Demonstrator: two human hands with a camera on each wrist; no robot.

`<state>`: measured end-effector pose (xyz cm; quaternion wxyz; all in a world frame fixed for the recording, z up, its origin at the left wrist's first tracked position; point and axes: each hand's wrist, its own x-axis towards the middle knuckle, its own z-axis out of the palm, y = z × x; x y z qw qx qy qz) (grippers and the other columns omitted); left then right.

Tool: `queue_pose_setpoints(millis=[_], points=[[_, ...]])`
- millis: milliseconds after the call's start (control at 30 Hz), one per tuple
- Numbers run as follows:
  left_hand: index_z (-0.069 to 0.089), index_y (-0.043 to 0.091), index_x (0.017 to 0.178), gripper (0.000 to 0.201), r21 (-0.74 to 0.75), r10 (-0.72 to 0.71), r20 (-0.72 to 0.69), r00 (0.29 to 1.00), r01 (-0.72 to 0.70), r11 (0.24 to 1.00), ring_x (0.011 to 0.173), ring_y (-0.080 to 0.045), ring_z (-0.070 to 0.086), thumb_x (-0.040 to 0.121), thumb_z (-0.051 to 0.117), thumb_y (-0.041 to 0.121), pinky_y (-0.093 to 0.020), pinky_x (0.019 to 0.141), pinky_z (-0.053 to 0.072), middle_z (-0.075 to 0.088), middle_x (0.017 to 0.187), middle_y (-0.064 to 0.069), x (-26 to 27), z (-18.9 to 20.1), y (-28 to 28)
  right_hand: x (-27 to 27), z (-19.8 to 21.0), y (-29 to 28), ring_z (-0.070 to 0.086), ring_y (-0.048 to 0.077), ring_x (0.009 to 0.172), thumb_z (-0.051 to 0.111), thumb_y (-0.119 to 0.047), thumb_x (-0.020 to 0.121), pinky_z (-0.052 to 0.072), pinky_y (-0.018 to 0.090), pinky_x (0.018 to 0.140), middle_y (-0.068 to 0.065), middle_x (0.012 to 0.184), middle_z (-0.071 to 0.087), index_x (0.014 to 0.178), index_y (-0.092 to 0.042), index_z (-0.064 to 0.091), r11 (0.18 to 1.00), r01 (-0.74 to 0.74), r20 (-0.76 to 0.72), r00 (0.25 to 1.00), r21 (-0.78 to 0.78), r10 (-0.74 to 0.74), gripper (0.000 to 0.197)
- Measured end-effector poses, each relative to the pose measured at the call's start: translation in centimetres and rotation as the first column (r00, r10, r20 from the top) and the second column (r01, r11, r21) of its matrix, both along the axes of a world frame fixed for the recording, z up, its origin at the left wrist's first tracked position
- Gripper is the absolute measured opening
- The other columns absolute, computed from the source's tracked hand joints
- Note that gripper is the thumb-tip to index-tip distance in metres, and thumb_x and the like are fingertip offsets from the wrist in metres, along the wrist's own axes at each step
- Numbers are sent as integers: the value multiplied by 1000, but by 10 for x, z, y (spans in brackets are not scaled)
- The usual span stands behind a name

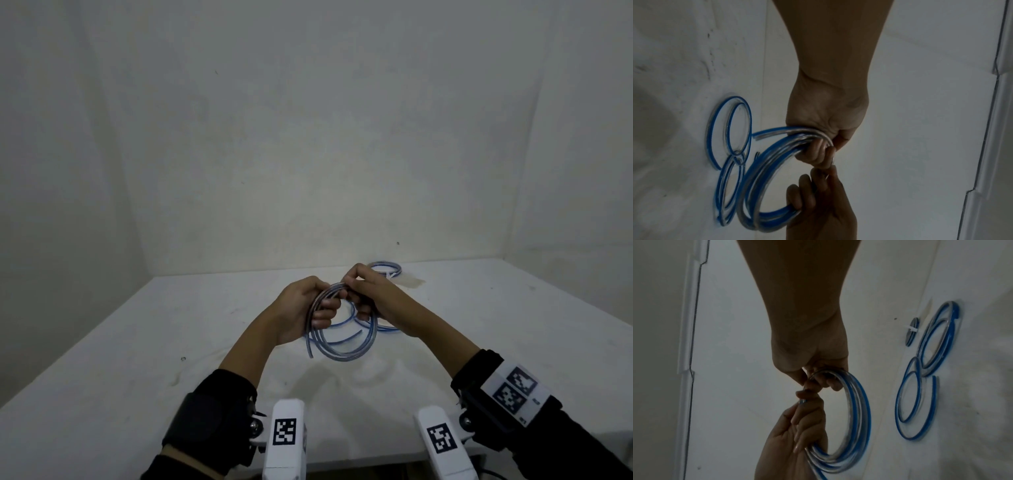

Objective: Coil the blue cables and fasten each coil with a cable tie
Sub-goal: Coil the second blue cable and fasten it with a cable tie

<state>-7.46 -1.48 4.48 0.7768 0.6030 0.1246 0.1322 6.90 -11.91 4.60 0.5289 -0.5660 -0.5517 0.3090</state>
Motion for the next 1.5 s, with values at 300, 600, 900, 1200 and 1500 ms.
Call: queue_pose_setpoints(millis=[300, 600, 900, 1200, 1500], points=[[33, 9, 110, 20, 189, 253, 43, 966, -257, 948, 47, -13, 39, 97, 44, 20, -21, 45, 32, 49, 59, -3, 5, -6, 1, -1, -11, 4, 25, 8, 50, 49, -27, 100, 27, 20, 48, -3, 61, 29, 88, -7, 50, 999, 47, -49, 998, 26, -45, 23], [42, 11, 89, 17, 80, 300, 145, 943, -313, 946, 46, -14, 36, 98, 40, 25, -25, 48, 35, 44, 60, 0, 7, -6, 1, -3, -16, 12, 23, 5, 45, 46, -28, 101, 25, 22, 49, -4, 60, 28, 96, -2, 54, 972, 204, -226, 959, 120, -173, 27], [48, 10, 110, 20, 109, 283, 201, 938, -308, 945, 39, -9, 25, 100, 39, 25, -20, 39, 26, 41, 58, 3, 4, -7, 4, -3, -16, 5, 22, 10, 50, 38, -26, 104, 32, 25, 54, -1, 63, 25, 92, -6, 47, 990, 108, -308, 948, 86, -77, 25], [53, 12, 96, 30, 199, 145, 67, 987, -156, 968, 38, -11, 23, 101, 31, 31, -22, 42, 32, 25, 48, 4, 1, -3, -1, -2, -18, 5, 20, 10, 51, 36, -27, 105, 27, 26, 52, -3, 62, 25, 92, -7, 48, 987, 140, -257, 959, 81, -115, 27], [45, 11, 126, 28, 355, 255, 31, 966, -249, 901, 43, -6, 20, 102, 36, 22, -17, 40, 17, 33, 58, 5, 3, -7, 1, 3, -10, -6, 57, 19, 63, 33, -22, 102, 51, 33, 74, 7, 68, 56, 80, -6, 57, 995, -4, -21, 1000, -95, 2, 36]])
